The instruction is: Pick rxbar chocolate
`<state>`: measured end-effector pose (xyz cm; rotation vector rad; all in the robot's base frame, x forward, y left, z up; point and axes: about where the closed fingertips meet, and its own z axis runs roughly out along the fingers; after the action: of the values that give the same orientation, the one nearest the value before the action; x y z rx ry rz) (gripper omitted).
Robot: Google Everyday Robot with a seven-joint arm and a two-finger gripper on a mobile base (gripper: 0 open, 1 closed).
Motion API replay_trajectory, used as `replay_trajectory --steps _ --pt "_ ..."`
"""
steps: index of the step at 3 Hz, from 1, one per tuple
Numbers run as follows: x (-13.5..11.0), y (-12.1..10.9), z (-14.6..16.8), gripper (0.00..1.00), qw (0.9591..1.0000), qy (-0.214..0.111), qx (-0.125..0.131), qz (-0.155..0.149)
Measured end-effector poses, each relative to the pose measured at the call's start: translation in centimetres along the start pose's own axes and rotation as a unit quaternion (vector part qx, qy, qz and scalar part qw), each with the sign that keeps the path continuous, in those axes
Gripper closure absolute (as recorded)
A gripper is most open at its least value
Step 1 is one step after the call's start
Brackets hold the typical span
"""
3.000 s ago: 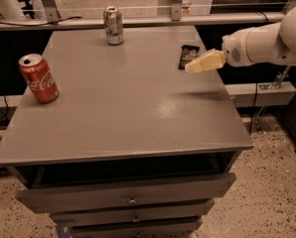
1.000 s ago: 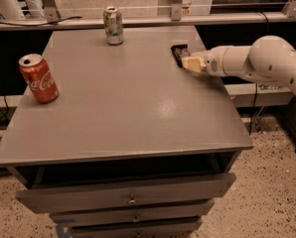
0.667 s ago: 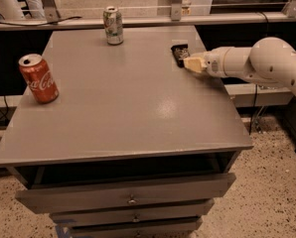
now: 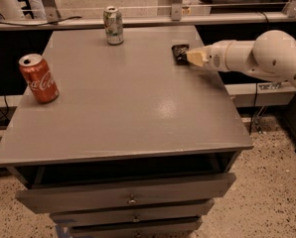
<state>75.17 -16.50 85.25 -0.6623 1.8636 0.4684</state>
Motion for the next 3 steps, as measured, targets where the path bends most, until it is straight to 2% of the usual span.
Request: replay_trajectory --steps 1,2,3 --pt "-3.3 0.1 -0.6 1.00 0.9994 -0.027 -0.012 -0.019" --pt "-7.1 0.7 -2.1 1.00 0.9965 -0.071 -0.034 -0.029" --pt "-10.5 2.0 -4.1 1.00 0.9900 -0.121 -0.064 -0.032"
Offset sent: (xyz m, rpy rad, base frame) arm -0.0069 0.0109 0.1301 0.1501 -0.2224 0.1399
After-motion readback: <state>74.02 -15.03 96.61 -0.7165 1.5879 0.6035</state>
